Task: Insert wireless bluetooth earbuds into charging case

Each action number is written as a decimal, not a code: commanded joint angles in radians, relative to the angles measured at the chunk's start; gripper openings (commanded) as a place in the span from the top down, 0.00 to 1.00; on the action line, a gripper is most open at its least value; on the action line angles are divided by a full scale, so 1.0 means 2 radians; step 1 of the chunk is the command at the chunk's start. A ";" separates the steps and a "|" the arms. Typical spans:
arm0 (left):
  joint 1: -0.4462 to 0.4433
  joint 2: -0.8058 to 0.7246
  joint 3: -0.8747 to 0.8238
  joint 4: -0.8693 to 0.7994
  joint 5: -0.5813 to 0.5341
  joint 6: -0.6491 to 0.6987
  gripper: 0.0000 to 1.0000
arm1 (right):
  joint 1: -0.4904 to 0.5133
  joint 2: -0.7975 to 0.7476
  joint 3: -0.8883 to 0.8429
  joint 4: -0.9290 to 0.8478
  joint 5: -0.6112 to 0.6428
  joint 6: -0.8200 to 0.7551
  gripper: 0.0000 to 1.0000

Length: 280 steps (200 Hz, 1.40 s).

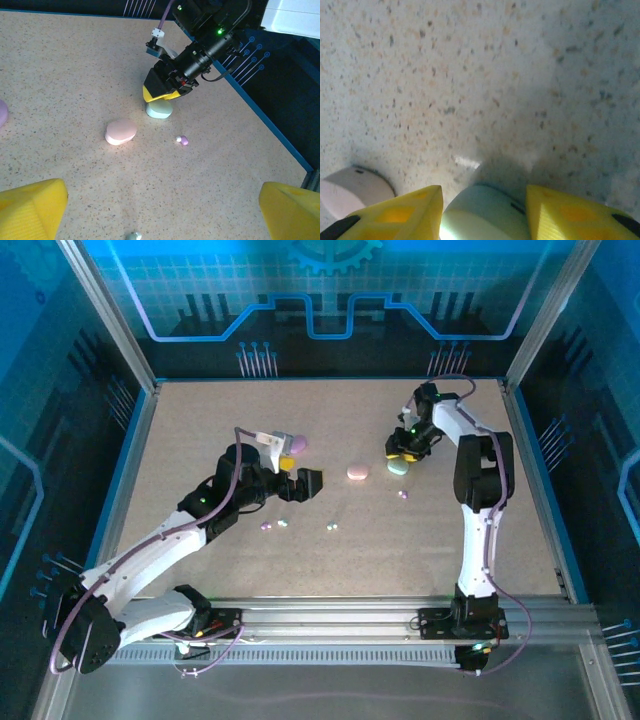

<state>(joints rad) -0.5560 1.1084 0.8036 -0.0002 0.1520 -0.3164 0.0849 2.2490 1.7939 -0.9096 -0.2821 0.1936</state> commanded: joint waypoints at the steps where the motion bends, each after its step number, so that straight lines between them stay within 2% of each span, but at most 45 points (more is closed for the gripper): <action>1: 0.004 -0.005 0.015 -0.001 0.013 -0.013 0.01 | -0.002 -0.039 -0.025 -0.008 -0.012 -0.013 0.51; 57: 0.004 -0.004 0.016 0.002 0.021 -0.020 0.01 | 0.010 -0.060 -0.072 0.008 0.021 -0.023 0.45; 108: 0.003 -0.007 0.014 0.001 0.018 -0.021 0.01 | 0.032 -0.077 -0.097 0.023 0.100 -0.023 0.42; 179: 0.004 -0.005 0.015 0.001 0.021 -0.024 0.01 | 0.059 -0.068 -0.092 0.013 0.172 -0.041 0.44; 214: 0.004 -0.005 0.014 0.000 0.021 -0.025 0.01 | 0.070 -0.075 -0.097 0.016 0.196 -0.043 0.53; 239: 0.004 -0.008 0.015 -0.002 0.017 -0.026 0.01 | 0.076 -0.101 -0.110 0.027 0.194 -0.039 0.65; 260: 0.004 -0.011 0.015 -0.003 0.007 -0.035 0.01 | 0.085 -0.148 -0.129 0.036 0.188 -0.032 0.69; 280: 0.004 -0.013 0.017 -0.001 0.009 -0.050 0.01 | 0.098 -0.224 -0.165 0.060 0.160 -0.022 0.71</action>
<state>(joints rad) -0.5560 1.1080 0.8047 -0.0002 0.1726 -0.3695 0.2424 1.9930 1.5185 -0.8352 0.0853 0.1234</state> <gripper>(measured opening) 0.989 0.371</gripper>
